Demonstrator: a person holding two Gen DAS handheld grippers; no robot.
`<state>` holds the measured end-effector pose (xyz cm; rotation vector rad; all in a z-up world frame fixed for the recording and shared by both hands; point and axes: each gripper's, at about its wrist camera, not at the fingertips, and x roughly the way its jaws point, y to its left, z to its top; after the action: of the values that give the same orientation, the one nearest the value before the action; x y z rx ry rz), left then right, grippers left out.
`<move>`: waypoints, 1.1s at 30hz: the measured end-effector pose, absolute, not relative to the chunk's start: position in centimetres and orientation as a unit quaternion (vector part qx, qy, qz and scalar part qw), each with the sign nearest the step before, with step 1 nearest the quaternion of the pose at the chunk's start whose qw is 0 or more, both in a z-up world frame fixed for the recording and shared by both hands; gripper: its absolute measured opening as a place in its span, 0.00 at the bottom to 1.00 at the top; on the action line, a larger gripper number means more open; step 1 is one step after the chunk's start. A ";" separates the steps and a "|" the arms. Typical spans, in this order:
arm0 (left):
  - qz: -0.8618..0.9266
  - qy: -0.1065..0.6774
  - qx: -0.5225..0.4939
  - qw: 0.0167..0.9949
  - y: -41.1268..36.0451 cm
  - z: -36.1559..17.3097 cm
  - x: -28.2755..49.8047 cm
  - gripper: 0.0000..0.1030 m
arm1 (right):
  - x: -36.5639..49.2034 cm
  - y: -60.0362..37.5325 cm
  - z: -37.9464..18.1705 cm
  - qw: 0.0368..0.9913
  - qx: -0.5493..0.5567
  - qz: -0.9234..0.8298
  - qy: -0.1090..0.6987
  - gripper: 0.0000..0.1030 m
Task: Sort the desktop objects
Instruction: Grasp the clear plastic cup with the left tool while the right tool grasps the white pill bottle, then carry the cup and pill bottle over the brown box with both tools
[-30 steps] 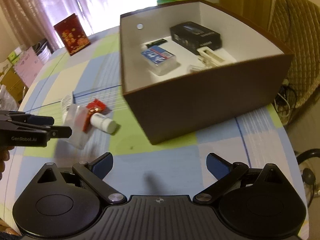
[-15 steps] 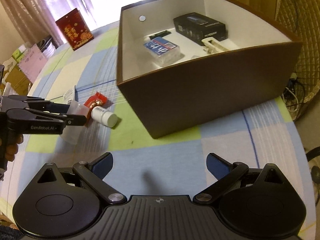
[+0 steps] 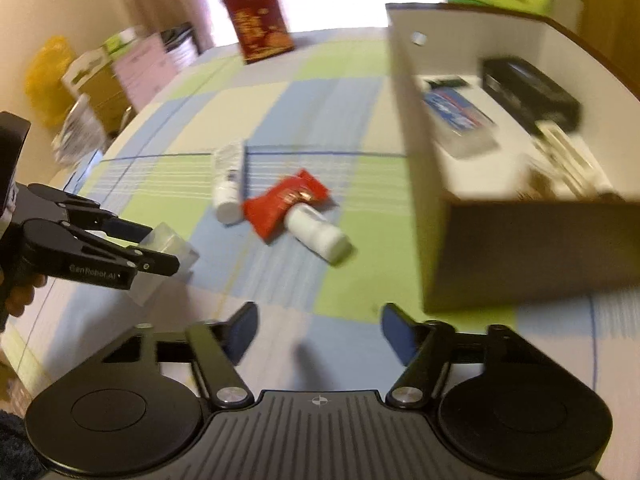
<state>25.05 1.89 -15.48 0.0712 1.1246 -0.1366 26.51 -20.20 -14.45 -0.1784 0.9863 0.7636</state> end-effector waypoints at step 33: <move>0.020 0.546 -0.011 0.837 7.5 -16.1 24.0 0.45 | 29.0 -13.3 -18.5 0.797 -0.161 0.362 0.456 0.24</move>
<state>24.03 7.48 -16.05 -0.0242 1.1556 0.0422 28.96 -13.32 -18.51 -0.3455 0.9788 0.7773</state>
